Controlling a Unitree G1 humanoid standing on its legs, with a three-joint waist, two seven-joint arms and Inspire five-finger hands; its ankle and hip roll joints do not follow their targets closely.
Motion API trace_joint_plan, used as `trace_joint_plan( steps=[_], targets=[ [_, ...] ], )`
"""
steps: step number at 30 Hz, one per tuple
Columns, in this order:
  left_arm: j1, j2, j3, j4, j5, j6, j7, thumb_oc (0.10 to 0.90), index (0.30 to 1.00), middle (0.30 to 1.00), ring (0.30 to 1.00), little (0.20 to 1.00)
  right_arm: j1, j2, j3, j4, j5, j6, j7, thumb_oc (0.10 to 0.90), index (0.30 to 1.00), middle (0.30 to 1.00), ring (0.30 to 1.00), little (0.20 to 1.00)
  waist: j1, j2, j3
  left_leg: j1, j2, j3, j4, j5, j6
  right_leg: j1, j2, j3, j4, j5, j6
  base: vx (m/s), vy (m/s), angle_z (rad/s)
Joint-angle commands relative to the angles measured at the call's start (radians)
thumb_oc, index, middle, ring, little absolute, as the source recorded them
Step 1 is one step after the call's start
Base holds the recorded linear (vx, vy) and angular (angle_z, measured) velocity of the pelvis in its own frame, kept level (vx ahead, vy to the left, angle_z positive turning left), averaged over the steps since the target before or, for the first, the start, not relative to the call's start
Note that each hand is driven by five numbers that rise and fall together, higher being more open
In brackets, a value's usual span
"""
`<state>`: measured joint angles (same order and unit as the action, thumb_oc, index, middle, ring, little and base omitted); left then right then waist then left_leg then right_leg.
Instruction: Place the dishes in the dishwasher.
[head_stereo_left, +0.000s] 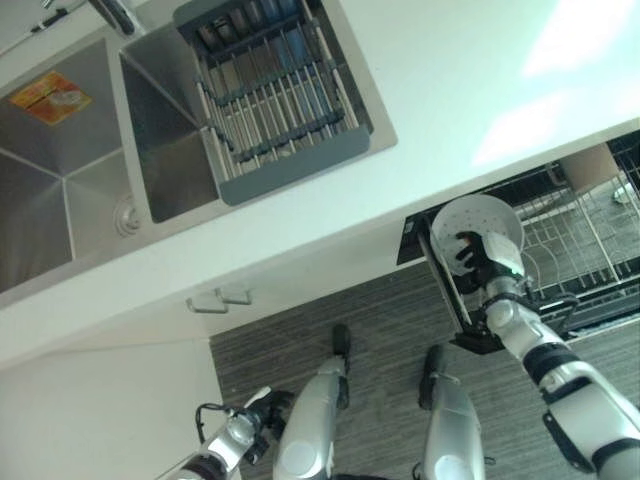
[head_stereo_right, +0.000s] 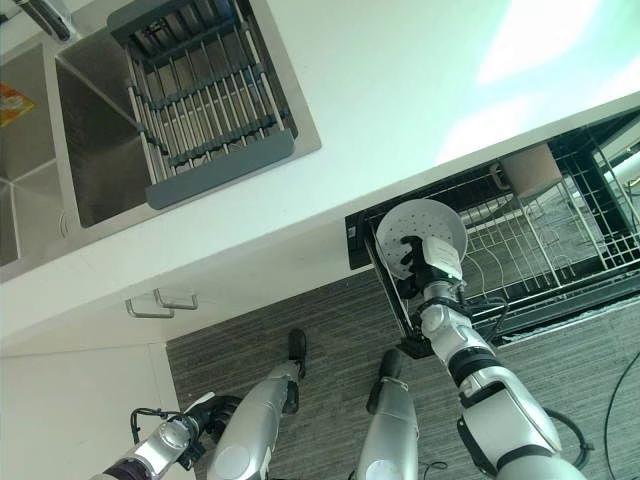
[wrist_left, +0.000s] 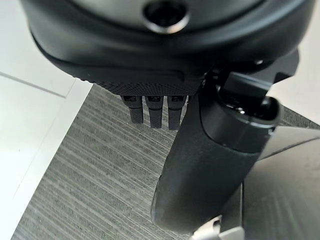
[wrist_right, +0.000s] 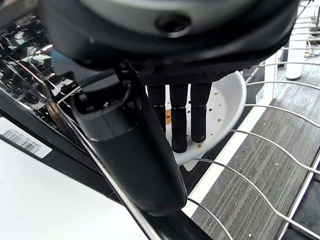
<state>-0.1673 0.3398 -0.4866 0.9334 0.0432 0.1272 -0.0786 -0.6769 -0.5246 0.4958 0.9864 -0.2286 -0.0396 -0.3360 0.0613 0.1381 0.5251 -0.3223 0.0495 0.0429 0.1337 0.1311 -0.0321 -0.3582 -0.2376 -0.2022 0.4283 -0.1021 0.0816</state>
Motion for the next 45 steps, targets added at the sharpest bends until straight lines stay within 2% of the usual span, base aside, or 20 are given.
trace_joint_plan(
  steps=[1, 4, 7, 8, 9, 10, 11, 12, 13, 15, 18, 24, 27, 30, 33, 34, 36, 39, 42, 45],
  targets=[
    [0.014, 0.001, 0.003, -0.018, -0.029, 0.001, -0.012, 0.800, 0.900, 0.900, 0.900, 0.900, 0.090, 0.075, 0.024, 0.032, 0.281, -0.013, 0.087, 0.800, 0.900, 0.900, 0.900, 0.900, 0.019, -0.009, -0.009, 0.006, -0.008, -0.018, 0.166, -0.288, -0.005, 0.055, -0.017, 0.025, -0.128, -0.012, 0.042, 0.00, 0.000, 0.00],
    [0.026, -0.019, 0.010, -0.022, -0.033, 0.017, 0.000, 0.800, 0.900, 0.900, 0.900, 0.900, 0.129, 0.108, -0.074, 0.017, 0.524, 0.002, 0.078, 0.800, 0.900, 0.900, 0.900, 0.900, 0.008, -0.014, -0.016, 0.021, -0.005, -0.015, 0.166, -0.298, -0.005, 0.063, -0.013, 0.032, -0.128, -0.016, 0.039, 0.03, 0.022, 0.00],
    [0.033, -0.042, 0.018, -0.021, -0.046, 0.030, 0.012, 0.800, 0.900, 0.900, 0.900, 0.900, 0.168, 0.122, -0.130, 0.005, 0.561, -0.027, 0.062, 0.800, 0.900, 0.900, 0.900, 0.900, -0.007, -0.012, -0.023, 0.036, -0.002, -0.008, 0.166, -0.304, -0.007, 0.070, -0.009, 0.038, -0.128, -0.021, 0.036, 0.04, 0.070, -0.02],
    [0.040, -0.056, 0.021, -0.019, -0.060, 0.034, 0.020, 0.800, 0.900, 0.900, 0.900, 0.900, 0.192, 0.125, -0.160, -0.024, 0.594, -0.056, 0.025, 0.800, 0.900, 0.900, 0.900, 0.900, -0.020, -0.009, -0.028, 0.050, 0.000, -0.001, 0.166, -0.308, -0.008, 0.081, -0.005, 0.043, -0.128, -0.025, 0.032, 0.09, 0.107, -0.04],
    [0.064, -0.068, 0.033, -0.017, -0.067, 0.032, 0.032, 0.800, 0.900, 0.900, 0.900, 0.900, 0.230, 0.122, -0.190, -0.111, 0.601, -0.154, -0.061, 0.800, 0.900, 0.900, 0.900, 0.900, -0.034, -0.013, -0.039, 0.068, 0.008, 0.013, 0.166, -0.312, -0.009, 0.095, 0.000, 0.049, -0.128, -0.030, 0.029, 0.10, 0.085, -0.01],
    [0.082, -0.072, 0.036, -0.015, -0.071, 0.031, 0.041, 0.800, 0.900, 0.900, 0.900, 0.900, 0.251, 0.117, -0.211, -0.180, 0.594, -0.226, -0.105, 0.800, 0.900, 0.900, 0.900, 0.900, -0.042, -0.017, -0.046, 0.079, 0.013, 0.018, 0.166, -0.315, -0.010, 0.106, 0.006, 0.051, -0.128, -0.034, 0.027, 0.08, 0.028, 0.00],
    [0.089, -0.074, 0.037, -0.012, -0.073, 0.029, 0.043, 0.800, 0.900, 0.900, 0.900, 0.900, 0.259, 0.115, -0.217, -0.211, 0.589, -0.233, -0.114, 0.800, 0.900, 0.900, 0.900, 0.900, -0.045, -0.018, -0.049, 0.084, 0.014, 0.020, 0.166, -0.316, -0.010, 0.110, 0.008, 0.053, -0.128, -0.036, 0.027, 0.06, 0.002, -0.11],
    [0.105, -0.078, 0.046, -0.005, -0.074, 0.024, 0.048, 0.800, 0.900, 0.900, 0.900, 0.900, 0.279, 0.110, -0.233, -0.288, 0.570, -0.303, -0.133, 0.800, 0.900, 0.900, 0.900, 0.900, -0.052, -0.022, -0.054, 0.093, 0.019, 0.024, 0.166, -0.318, -0.010, 0.118, 0.013, 0.057, -0.128, -0.039, 0.025, 0.06, 0.001, -0.21],
    [0.125, -0.081, 0.059, 0.000, -0.072, 0.019, 0.054, 0.800, 0.900, 0.900, 0.900, 0.900, 0.315, 0.098, -0.247, -0.388, 0.495, -0.330, -0.157, 0.800, 0.900, 0.900, 0.900, 0.900, -0.061, -0.028, -0.061, 0.105, 0.022, 0.026, 0.166, -0.320, -0.011, 0.129, 0.018, 0.062, -0.128, -0.044, 0.023, 0.05, -0.008, -0.24],
    [0.158, -0.078, 0.100, 0.005, -0.047, 0.006, 0.054, 0.800, 0.900, 0.900, 0.900, 0.900, 0.369, 0.067, -0.280, -0.557, 0.412, -0.369, -0.181, 0.800, 0.900, 0.900, 0.900, 0.900, -0.074, -0.040, -0.073, 0.123, 0.026, 0.031, 0.166, -0.325, -0.007, 0.144, 0.024, 0.067, -0.128, -0.050, 0.023, 0.05, -0.068, -0.18],
    [0.208, -0.072, 0.165, 0.031, -0.027, -0.011, 0.051, 0.800, 0.900, 0.900, 0.900, 0.900, 0.437, 0.027, -0.367, -0.765, 0.397, -0.423, -0.181, 0.800, 0.900, 0.900, 0.900, 0.900, -0.095, -0.063, -0.101, 0.156, 0.033, 0.043, 0.166, -0.335, -0.006, 0.171, 0.032, 0.075, -0.128, -0.061, 0.023, 0.04, -0.084, -0.11],
    [0.241, -0.087, 0.223, 0.090, -0.007, -0.035, 0.044, 0.800, 0.900, 0.900, 0.900, 0.900, 0.524, 0.007, -0.478, -0.945, 0.462, -0.534, -0.161, 0.800, 0.900, 0.900, 0.900, 0.900, -0.125, -0.083, -0.145, 0.188, 0.044, 0.069, 0.166, -0.349, -0.006, 0.193, 0.042, 0.090, -0.128, -0.071, 0.027, 0.04, -0.035, -0.20],
    [0.259, -0.103, 0.248, 0.136, 0.009, -0.061, 0.040, 0.800, 0.900, 0.900, 0.900, 0.900, 0.576, 0.003, -0.550, -1.070, 0.487, -0.625, -0.143, 0.800, 0.900, 0.900, 0.900, 0.900, -0.141, -0.097, -0.176, 0.232, 0.052, 0.092, 0.166, -0.373, -0.004, 0.227, 0.051, 0.103, -0.128, -0.089, 0.028, 0.07, -0.055, -0.21],
    [0.267, -0.111, 0.267, 0.164, 0.021, -0.070, 0.031, 0.800, 0.900, 0.900, 0.900, 0.900, 0.605, -0.013, -0.613, -1.136, 0.362, -0.650, -0.257, 0.800, 0.900, 0.900, 0.900, 0.900, -0.151, -0.109, -0.198, 0.264, 0.052, 0.102, 0.166, -0.383, 0.002, 0.251, 0.055, 0.113, -0.128, -0.094, 0.027, 0.09, -0.042, -0.27],
    [0.278, -0.107, 0.286, 0.184, 0.034, -0.075, 0.018, 0.800, 0.900, 0.900, 0.900, 0.900, 0.639, -0.039, -0.716, -1.129, 0.250, -0.566, -0.491, 0.800, 0.900, 0.900, 0.900, 0.900, -0.164, -0.121, -0.216, 0.286, 0.057, 0.102, 0.166, -0.384, 0.009, 0.275, 0.063, 0.126, -0.128, -0.095, 0.023, 0.11, -0.040, -0.19],
    [0.282, -0.103, 0.294, 0.186, 0.023, -0.071, 0.007, 0.800, 0.900, 0.900, 0.900, 0.900, 0.656, -0.041, -0.761, -1.113, 0.312, -0.551, -0.507, 0.800, 0.900, 0.900, 0.900, 0.900, -0.171, -0.124, -0.222, 0.289, 0.061, 0.100, 0.166, -0.387, 0.011, 0.281, 0.066, 0.128, -0.128, -0.096, 0.023, 0.09, -0.054, -0.14],
    [0.285, -0.093, 0.318, 0.184, -0.005, -0.051, -0.019, 0.800, 0.900, 0.900, 0.900, 0.900, 0.710, -0.024, -0.857, -1.071, 0.444, -0.592, -0.509, 0.800, 0.900, 0.900, 0.900, 0.900, -0.190, -0.130, -0.223, 0.301, 0.065, 0.092, 0.166, -0.395, 0.015, 0.292, 0.073, 0.138, -0.128, -0.100, 0.023, 0.10, -0.088, -0.15],
    [0.270, -0.069, 0.345, 0.192, -0.005, -0.023, -0.074, 0.800, 0.900, 0.900, 0.900, 0.900, 0.804, 0.009, -0.999, -0.970, 0.360, -0.527, -0.595, 0.800, 0.900, 0.900, 0.900, 0.900, -0.237, -0.136, -0.220, 0.316, 0.071, 0.096, 0.166, -0.406, 0.017, 0.293, 0.082, 0.160, -0.128, -0.103, 0.024, 0.07, -0.063, -0.14],
    [0.221, -0.063, 0.305, 0.216, -0.084, -0.042, -0.085, 0.800, 0.900, 0.900, 0.900, 0.900, 0.845, 0.013, -1.094, -0.622, 0.488, -0.505, -0.563, 0.800, 0.900, 0.900, 0.900, 0.900, -0.263, -0.130, -0.217, 0.316, 0.077, 0.094, 0.166, -0.407, 0.007, 0.286, 0.092, 0.170, -0.128, -0.100, 0.023, 0.08, -0.018, -0.28],
    [0.174, -0.058, 0.247, 0.206, -0.132, -0.035, -0.071, 0.800, 0.900, 0.900, 0.900, 0.900, 0.813, 0.010, -1.039, -0.275, 0.531, -0.542, -0.467, 0.800, 0.900, 0.900, 0.900, 0.900, -0.246, -0.113, -0.188, 0.299, 0.075, 0.068, 0.166, -0.392, 0.002, 0.280, 0.096, 0.165, -0.128, -0.097, 0.008, 0.03, -0.017, -0.03]
  ],
)
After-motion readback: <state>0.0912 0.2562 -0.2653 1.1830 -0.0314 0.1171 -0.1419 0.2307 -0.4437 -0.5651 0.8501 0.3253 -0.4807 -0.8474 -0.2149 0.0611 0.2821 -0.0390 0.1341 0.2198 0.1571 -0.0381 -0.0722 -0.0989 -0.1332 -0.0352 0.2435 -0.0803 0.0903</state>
